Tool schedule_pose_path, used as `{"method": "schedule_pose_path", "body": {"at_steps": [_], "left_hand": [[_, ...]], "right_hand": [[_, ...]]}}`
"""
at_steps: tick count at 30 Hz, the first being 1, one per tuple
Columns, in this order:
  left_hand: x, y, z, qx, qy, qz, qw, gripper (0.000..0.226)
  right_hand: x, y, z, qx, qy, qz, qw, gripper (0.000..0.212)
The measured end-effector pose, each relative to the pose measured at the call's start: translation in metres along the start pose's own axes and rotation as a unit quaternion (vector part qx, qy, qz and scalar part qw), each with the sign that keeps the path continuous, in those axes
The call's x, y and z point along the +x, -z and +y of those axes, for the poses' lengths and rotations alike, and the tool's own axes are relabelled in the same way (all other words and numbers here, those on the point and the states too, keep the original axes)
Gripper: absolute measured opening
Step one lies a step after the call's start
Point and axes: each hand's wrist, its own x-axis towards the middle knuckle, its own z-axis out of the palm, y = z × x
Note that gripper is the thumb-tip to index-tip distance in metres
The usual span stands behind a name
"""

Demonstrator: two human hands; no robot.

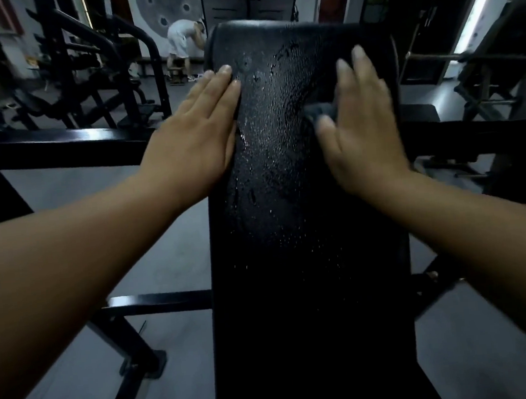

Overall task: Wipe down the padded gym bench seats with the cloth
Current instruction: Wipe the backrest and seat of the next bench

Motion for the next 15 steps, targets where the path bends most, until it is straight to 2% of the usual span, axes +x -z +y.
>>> {"method": "schedule_pose_path", "body": {"at_steps": [1, 2, 4, 6, 7, 8, 10, 11, 12, 13, 15], "left_hand": [[0.0, 0.0, 0.001, -0.006, 0.002, -0.008, 1.0, 0.06], [0.0, 0.001, 0.001, -0.009, 0.001, -0.015, 1.0, 0.061], [0.0, 0.004, -0.001, -0.007, -0.004, -0.022, 1.0, 0.06], [-0.003, 0.008, -0.002, -0.001, -0.013, -0.026, 1.0, 0.059], [-0.007, 0.008, 0.0, 0.002, -0.015, -0.027, 1.0, 0.059], [-0.011, 0.008, 0.002, 0.004, -0.013, -0.027, 1.0, 0.059], [-0.02, 0.004, 0.006, -0.002, 0.002, -0.023, 1.0, 0.058], [-0.023, 0.003, 0.008, -0.01, 0.01, -0.021, 1.0, 0.059], [-0.025, 0.002, 0.01, -0.021, 0.015, -0.02, 0.999, 0.059], [-0.025, 0.003, 0.011, -0.032, 0.018, -0.022, 0.999, 0.059], [-0.026, 0.008, 0.011, -0.049, 0.023, -0.026, 0.998, 0.059]], "right_hand": [[-0.001, -0.007, -0.021, 0.004, -0.02, 0.001, 1.0, 0.07], [-0.013, -0.015, -0.039, 0.005, 0.01, 0.004, 1.0, 0.069], [-0.058, -0.026, -0.055, 0.004, 0.177, -0.026, 0.984, 0.064], [-0.095, -0.017, -0.035, -0.033, 0.27, -0.082, 0.959, 0.06], [-0.094, -0.01, -0.017, -0.055, 0.276, -0.081, 0.956, 0.062], [-0.083, -0.007, -0.004, -0.065, 0.236, -0.062, 0.967, 0.064], [-0.042, -0.003, -0.001, -0.047, 0.065, -0.026, 0.996, 0.069], [-0.027, -0.004, -0.015, -0.024, -0.006, -0.027, 0.999, 0.07], [-0.023, -0.007, -0.034, -0.006, -0.013, -0.027, 1.0, 0.069], [-0.028, -0.013, -0.051, 0.017, 0.039, -0.029, 0.999, 0.069], [-0.055, -0.024, -0.06, 0.035, 0.212, -0.054, 0.975, 0.065]]}}
